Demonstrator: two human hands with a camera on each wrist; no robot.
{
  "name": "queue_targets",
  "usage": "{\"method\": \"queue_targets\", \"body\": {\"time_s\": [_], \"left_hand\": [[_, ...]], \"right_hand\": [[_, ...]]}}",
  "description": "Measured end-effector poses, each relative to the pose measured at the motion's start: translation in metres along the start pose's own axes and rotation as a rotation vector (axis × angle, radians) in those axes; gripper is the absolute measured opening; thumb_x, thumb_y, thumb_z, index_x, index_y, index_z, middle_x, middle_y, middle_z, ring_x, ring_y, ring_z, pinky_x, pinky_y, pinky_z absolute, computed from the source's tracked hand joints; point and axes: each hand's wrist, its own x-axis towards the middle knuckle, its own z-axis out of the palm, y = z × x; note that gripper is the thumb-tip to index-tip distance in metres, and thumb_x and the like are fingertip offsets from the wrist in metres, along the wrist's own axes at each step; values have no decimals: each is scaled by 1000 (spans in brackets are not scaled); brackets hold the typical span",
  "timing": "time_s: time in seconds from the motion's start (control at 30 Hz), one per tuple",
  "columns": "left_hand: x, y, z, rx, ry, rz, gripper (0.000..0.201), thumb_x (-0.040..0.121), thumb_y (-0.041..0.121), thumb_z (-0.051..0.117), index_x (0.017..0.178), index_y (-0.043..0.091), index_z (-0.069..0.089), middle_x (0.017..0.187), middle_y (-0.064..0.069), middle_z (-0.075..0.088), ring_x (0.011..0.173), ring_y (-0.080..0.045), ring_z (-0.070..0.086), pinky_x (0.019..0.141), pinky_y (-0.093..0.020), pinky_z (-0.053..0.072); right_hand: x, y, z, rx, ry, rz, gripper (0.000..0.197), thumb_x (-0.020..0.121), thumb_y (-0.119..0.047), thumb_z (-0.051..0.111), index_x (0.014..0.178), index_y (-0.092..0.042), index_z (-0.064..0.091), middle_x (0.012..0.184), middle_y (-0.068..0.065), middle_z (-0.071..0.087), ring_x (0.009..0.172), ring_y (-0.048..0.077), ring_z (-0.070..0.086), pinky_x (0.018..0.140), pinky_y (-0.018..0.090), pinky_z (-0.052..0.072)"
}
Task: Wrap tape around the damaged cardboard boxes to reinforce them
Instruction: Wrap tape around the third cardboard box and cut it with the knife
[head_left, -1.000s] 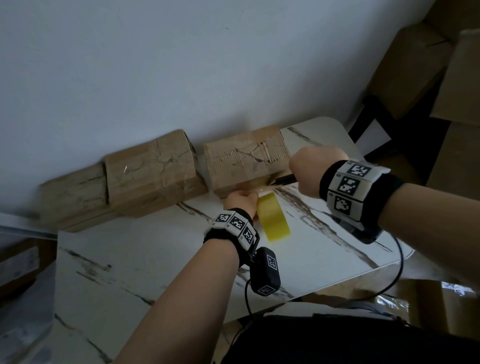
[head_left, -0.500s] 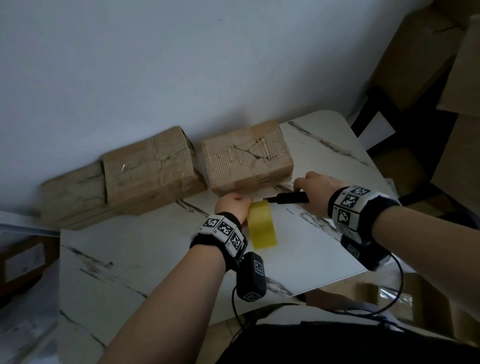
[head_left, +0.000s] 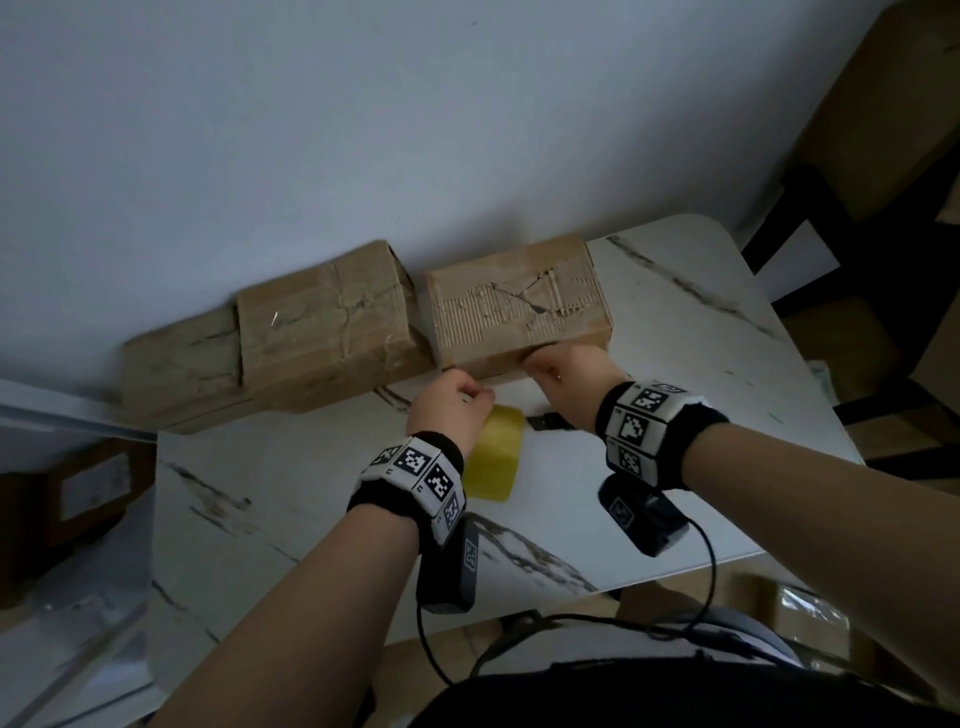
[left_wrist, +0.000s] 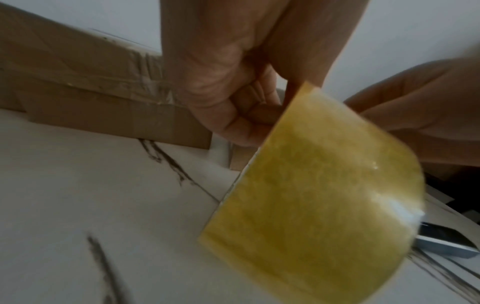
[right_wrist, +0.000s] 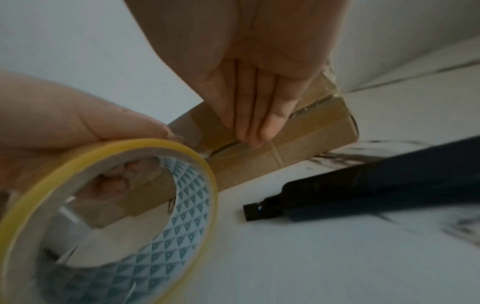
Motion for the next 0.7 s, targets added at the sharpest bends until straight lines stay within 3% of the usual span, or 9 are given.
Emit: {"method": "queue_targets", "body": {"time_s": [0.17,0.27,0.33,0.43,0.5,0.6,0.7], "left_hand": [[-5,0,-5,-67,12,43,11,89,26,60,83,16,59,86,0,59,81,-16,52,68,-23,34],[-8,2,-8,-105,7,75,10,89,25,61,83,16,61,86,2,59,81,-14,52,69,-22,35],[-10,5,-12,-137,-3,128,11,89,24,61,82,16,61,81,5,58,79,-12,51,68,-23,37],[-10,14,-21,-180,-6,214,10,90,23,60,83,17,60,76,12,54,73,-4,49,61,-14,36],[-8,20,-27,-207,2,231,8,91,23,59,87,17,61,77,13,52,72,0,47,60,-12,35],[-5,32,-34,-266,2,244,13,93,25,56,94,14,62,80,11,52,71,-6,50,55,-15,41],[-4,44,-39,-293,-10,261,19,96,30,51,103,15,61,86,9,53,76,-7,52,56,-14,38]], "right_hand": [[6,-1,1,57,-71,116,32,97,-16,42,121,-15,62,122,4,63,114,23,56,99,30,43],[8,0,0,-47,-173,177,31,98,-18,40,120,-9,61,124,11,61,113,28,55,94,31,43],[4,0,-3,17,-181,217,30,98,-20,41,104,-4,66,106,13,66,101,28,61,85,31,46],[-4,-4,-9,317,-184,249,44,99,-27,40,71,-4,65,69,6,66,69,20,64,72,30,52],[-9,-11,-17,480,-167,296,51,99,-33,41,64,-2,62,58,7,64,60,20,63,67,30,54],[-16,-27,-31,635,-152,328,60,98,-43,38,64,0,62,52,7,64,56,22,62,56,25,52],[-24,-40,-43,738,-57,305,58,91,-54,46,76,-1,65,69,12,69,62,21,66,61,27,54]]}}
